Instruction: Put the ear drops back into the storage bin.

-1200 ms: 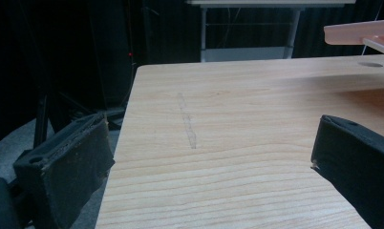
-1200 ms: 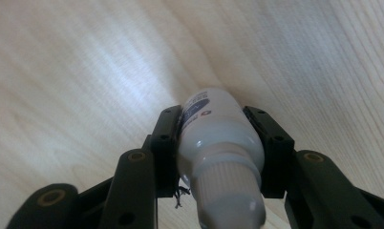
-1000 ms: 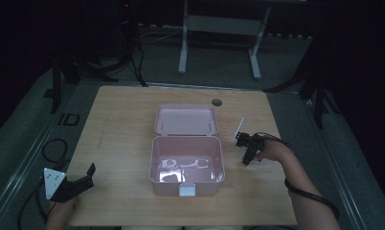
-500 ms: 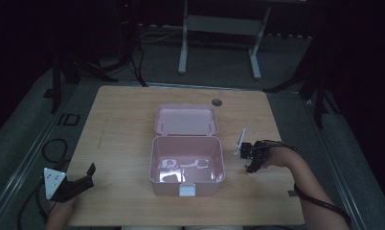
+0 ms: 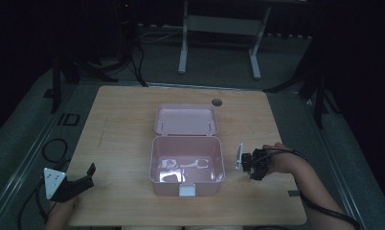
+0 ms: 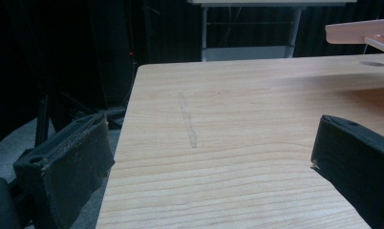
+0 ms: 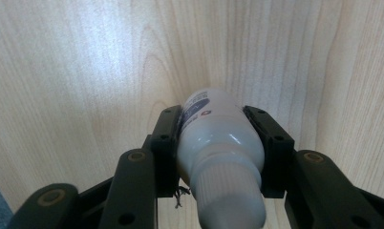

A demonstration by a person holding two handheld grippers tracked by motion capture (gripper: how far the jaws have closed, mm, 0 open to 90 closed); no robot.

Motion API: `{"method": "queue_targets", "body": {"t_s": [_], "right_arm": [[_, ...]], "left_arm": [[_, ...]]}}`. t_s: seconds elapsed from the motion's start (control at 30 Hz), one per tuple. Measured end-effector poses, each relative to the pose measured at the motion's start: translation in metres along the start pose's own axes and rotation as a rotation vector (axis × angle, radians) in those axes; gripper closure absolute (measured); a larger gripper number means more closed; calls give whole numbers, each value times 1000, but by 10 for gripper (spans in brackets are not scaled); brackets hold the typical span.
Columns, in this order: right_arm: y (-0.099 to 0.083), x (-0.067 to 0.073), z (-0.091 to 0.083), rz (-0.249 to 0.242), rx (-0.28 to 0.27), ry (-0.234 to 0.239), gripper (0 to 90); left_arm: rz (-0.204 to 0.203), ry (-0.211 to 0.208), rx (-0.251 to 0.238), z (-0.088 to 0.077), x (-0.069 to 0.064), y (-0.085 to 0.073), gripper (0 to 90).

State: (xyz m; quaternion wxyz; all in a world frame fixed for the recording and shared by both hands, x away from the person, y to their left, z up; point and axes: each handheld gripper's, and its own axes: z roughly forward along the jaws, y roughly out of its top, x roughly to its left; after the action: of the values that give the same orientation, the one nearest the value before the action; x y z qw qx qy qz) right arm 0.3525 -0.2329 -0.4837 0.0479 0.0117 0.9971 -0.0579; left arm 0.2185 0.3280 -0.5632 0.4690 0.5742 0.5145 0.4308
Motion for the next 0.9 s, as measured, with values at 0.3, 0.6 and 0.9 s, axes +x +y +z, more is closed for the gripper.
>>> {"method": "queue_targets", "body": {"t_s": [0.3, 0.6, 0.9], "right_arm": [[4, 15, -7, -87, 23, -23, 597], [7, 17, -18, -74, 7, -1, 597], [15, 24, -42, -71, 26, 12, 597]], "left_arm": [[0, 1, 2, 0, 0, 0, 4], [-1, 2, 4, 0, 0, 0, 4], [-1, 3, 3, 0, 0, 0, 4]]}}
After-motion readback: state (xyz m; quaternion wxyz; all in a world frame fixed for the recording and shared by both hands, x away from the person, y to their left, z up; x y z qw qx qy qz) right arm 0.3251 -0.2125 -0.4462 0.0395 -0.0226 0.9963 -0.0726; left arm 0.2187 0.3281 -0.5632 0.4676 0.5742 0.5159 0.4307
